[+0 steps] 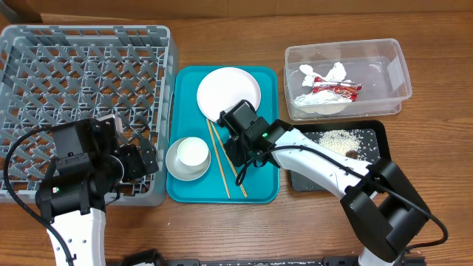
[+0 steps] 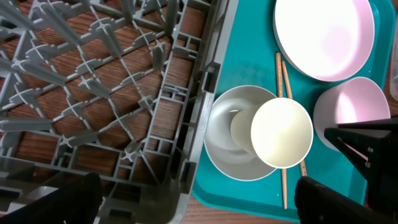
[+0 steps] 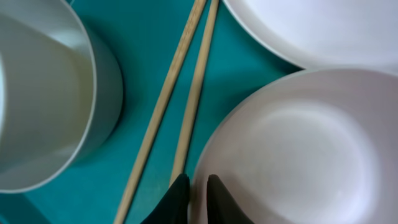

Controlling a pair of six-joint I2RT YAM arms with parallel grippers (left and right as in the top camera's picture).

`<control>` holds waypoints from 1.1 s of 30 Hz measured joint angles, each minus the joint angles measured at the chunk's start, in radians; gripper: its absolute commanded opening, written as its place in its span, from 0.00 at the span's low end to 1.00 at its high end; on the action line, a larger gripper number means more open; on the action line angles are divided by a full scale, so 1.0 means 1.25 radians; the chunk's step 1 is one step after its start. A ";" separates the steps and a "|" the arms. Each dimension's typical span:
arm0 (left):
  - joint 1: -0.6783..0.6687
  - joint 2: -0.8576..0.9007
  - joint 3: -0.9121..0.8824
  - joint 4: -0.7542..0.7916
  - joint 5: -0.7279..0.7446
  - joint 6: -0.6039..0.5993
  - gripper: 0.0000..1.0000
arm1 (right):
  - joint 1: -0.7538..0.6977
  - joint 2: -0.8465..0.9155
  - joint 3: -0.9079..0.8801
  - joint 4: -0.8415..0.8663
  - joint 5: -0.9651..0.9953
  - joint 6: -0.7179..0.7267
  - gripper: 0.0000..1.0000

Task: Sort waste into correct bins and load items into the dishwasher
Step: 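Set the emptied pink bowl back on the teal tray, then grasp the white cup on the teal tray with right gripper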

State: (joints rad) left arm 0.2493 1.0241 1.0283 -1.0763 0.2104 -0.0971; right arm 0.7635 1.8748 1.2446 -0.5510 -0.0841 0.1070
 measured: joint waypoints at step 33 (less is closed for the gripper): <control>0.000 0.000 0.000 0.000 0.000 0.000 1.00 | 0.057 0.032 0.244 -0.176 -0.108 0.102 0.34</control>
State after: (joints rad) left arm 0.2493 1.0241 1.0283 -1.0763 0.2104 -0.0971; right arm 0.8345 1.9144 1.5501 -0.7712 -0.2195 0.2348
